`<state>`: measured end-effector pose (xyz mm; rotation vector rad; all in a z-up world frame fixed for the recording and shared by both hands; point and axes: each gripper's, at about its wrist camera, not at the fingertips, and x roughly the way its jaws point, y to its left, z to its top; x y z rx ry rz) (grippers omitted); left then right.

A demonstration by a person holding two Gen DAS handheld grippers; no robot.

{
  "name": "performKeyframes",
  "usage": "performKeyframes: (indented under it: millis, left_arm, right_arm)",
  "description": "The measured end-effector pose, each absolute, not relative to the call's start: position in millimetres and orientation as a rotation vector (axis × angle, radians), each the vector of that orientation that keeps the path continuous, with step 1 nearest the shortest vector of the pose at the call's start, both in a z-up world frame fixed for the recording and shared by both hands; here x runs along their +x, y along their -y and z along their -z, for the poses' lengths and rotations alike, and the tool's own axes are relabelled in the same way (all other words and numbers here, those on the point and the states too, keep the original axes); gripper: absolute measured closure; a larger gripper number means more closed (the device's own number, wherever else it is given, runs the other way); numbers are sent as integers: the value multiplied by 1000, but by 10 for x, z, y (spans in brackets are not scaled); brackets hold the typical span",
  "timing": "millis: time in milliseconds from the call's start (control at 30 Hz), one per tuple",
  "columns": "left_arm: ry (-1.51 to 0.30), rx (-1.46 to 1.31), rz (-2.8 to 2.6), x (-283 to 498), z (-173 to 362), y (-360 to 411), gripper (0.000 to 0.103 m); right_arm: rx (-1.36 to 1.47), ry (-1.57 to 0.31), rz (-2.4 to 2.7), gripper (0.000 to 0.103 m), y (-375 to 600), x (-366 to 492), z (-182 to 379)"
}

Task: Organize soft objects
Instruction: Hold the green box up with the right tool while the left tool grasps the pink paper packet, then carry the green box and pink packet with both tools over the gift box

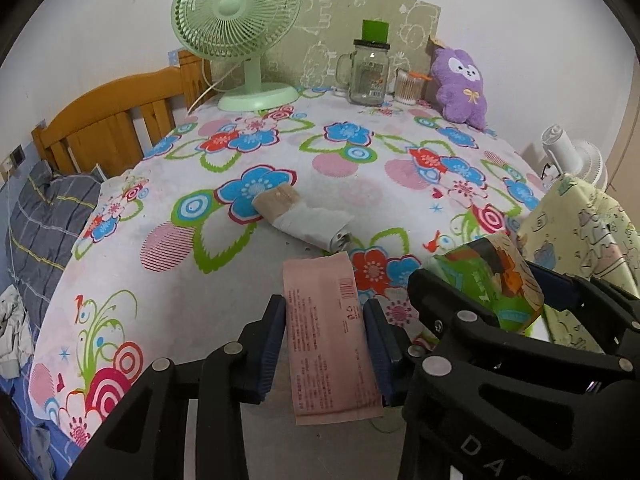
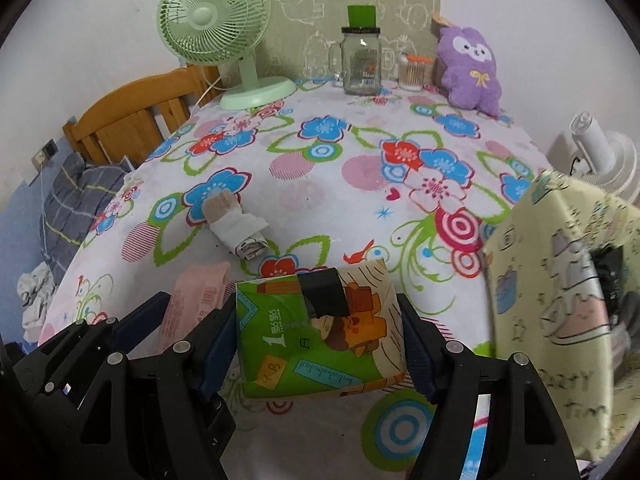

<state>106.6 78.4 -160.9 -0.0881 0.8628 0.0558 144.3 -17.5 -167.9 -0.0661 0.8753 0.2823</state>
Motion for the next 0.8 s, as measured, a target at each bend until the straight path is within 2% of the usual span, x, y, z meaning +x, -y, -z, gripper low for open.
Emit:
performKeyframes:
  millis: [800]
  left_arm:
    - [-744, -34, -44, 759, 943, -477, 63]
  right_arm:
    - [-44, -720, -308, 28, 511, 1010, 978]
